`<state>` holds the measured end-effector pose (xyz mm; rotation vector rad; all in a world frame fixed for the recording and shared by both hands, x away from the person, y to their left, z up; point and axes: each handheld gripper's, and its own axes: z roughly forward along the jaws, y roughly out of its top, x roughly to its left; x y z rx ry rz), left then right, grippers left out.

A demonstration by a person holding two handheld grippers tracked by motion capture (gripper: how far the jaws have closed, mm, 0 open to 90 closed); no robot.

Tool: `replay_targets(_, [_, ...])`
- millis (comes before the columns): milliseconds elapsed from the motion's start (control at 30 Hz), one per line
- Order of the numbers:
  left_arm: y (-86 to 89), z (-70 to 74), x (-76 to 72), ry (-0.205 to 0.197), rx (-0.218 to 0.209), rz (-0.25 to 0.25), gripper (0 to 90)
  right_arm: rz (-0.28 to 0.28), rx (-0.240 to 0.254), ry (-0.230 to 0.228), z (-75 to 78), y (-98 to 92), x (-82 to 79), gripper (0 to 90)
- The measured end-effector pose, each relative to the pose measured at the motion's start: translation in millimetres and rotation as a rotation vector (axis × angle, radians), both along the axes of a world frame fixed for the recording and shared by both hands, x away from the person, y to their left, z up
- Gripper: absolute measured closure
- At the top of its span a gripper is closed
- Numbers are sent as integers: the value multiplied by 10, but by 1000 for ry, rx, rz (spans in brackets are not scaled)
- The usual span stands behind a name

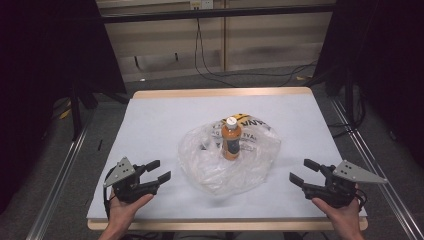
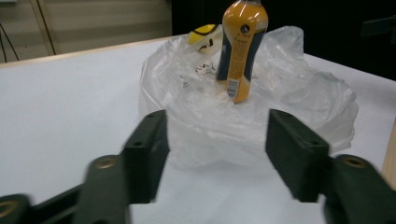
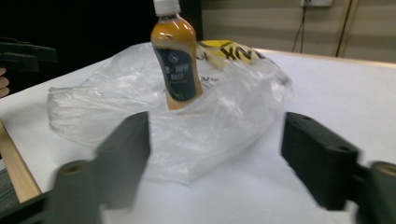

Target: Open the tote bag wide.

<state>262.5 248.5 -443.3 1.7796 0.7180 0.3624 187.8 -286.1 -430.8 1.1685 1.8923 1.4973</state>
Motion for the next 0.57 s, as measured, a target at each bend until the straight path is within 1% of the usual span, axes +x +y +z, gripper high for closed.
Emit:
replay_targets(33, [10,-12,-1,2,5,10,274,-19,-8,1,-10,-11,-22,157])
replay_targets(67, [25,-15,-6,3,13,22,226,-43,9,-10,-21,-15,-47,112])
replay_targets(100, [36,-17,-12,0,10,30,196,-54,19,-16,-28,-34,-63,81])
replay_targets(133, [44,-18,-18,-4,-4,33,164,-65,30,-17,-24,-44,-77,55])
replay_targets(167, [55,-18,-30,-4,-4,30,134,-71,26,-32,-18,-54,-84,24])
replay_targets(200, [61,-18,-38,-13,-6,25,119,-78,31,-37,-14,-57,-96,14])
replay_targets(233, [62,-12,-60,-16,0,35,102,-83,29,-49,-19,-71,-101,13])
replay_targets(267, [66,-10,-81,-13,-2,32,85,-87,34,-53,-31,-76,-106,8])
replay_targets(300, [73,-11,-95,-16,-3,29,78,-90,27,-52,-41,-88,-111,0])
replay_targets(333, [78,-11,-114,-10,-3,32,65,-103,20,-50,-47,-91,-119,0])
replay_targets(367, [88,-14,-137,-5,-6,33,46,-111,15,-61,-54,-96,-120,0])
replay_targets(400, [98,-20,-158,0,-7,20,44,-116,20,-58,-56,-106,-124,0])
replay_targets(433, [107,-24,-179,-5,2,23,44,-120,30,-57,-56,-123,-124,0])
replay_targets(467, [111,-24,-186,-11,7,25,43,-114,40,-63,-62,-139,-123,4])
replay_targets(500, [115,-26,-180,-16,5,19,43,-122,40,-62,-63,-143,-122,10])
replay_targets(533, [114,-29,-166,-16,8,25,42,-129,40,-59,-66,-146,-116,6])
replay_targets(567, [116,-37,-149,-10,9,22,38,-124,42,-54,-72,-151,-106,6])
